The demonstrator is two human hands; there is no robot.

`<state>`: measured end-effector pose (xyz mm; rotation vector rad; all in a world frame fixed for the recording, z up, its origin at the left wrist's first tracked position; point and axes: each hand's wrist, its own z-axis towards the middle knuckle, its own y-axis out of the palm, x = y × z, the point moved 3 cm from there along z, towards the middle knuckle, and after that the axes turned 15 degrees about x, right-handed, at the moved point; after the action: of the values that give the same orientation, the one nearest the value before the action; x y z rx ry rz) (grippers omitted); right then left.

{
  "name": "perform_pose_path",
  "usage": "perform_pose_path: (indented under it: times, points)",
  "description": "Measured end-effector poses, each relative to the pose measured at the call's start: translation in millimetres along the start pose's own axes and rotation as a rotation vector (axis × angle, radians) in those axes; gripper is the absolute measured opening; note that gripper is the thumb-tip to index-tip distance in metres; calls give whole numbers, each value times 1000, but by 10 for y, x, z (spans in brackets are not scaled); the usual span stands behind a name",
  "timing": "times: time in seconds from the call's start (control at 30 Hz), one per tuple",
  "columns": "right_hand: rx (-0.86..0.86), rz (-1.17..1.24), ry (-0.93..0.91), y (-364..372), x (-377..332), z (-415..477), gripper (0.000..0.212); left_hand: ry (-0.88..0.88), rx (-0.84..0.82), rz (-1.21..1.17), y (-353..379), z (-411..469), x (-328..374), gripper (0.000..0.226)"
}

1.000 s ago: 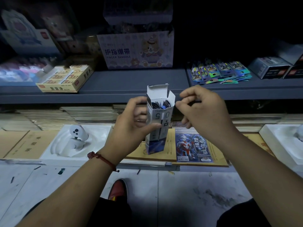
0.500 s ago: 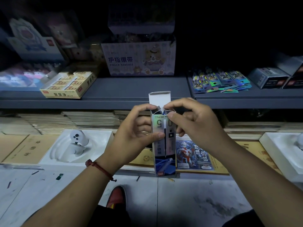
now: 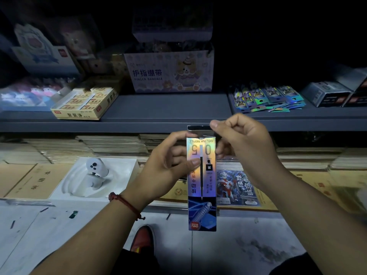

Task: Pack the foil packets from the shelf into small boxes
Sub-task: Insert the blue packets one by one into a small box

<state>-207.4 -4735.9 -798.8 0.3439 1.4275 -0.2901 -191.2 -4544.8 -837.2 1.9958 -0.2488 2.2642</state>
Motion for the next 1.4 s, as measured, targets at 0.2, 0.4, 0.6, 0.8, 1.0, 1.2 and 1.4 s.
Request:
perform_pose_path:
  times: [0.2,0.4,0.6,0.8,1.0,1.2,1.4]
  points:
    - [-60,-60,-17,6,9,15,18,10,5,22,9,-5,-7,48]
    - [-82,-148,-98,7,-5,16,14,16,34,1,30,-21,9,57]
    - [-141,-167,-81,21,-20,2,15,65,5,19,25,-24,35,63]
    - [-278,-156,-31,25,-39,-37,23,61,25,-25,-8,-11,42,50]
    - [-324,-165,-26,21,-37,-22,26,49,37,-78,-17,-20,59,44]
    - [-191,-133,-52,79,-31,-26,30,32,119,-162,28,-2,114,58]
    - [230,277,153,-219,-38,265,17,-159,-28,-262,-31,28,111,50]
